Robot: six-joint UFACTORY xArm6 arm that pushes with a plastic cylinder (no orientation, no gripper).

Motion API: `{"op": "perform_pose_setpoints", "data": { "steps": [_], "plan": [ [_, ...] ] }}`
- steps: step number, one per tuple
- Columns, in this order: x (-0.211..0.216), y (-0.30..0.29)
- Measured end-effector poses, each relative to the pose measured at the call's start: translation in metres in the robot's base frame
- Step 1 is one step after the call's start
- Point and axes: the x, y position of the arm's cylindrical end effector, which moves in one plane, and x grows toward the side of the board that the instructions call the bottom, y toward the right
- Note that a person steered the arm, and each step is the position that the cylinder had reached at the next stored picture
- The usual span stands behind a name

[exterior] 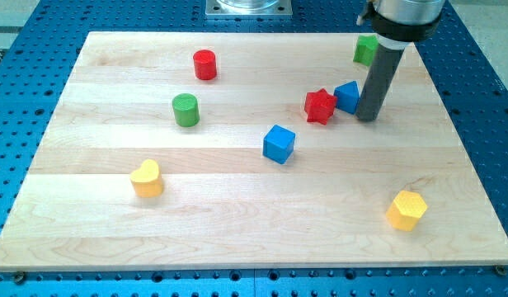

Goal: Put your arm bottom left to the yellow heart

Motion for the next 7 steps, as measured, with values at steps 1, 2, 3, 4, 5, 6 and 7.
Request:
{"op": "perform_pose_setpoints", "data": {
  "steps": [1, 2, 3, 4, 5, 6, 7],
  "plan": [
    [-0.025, -0.003],
    [-0.046, -0.003],
    [-0.044, 0.024],
    [-0.036, 0.026],
    [-0.027, 0.025],
    [-0.027, -0.003],
    [-0.027, -0.016]
  ]
}}
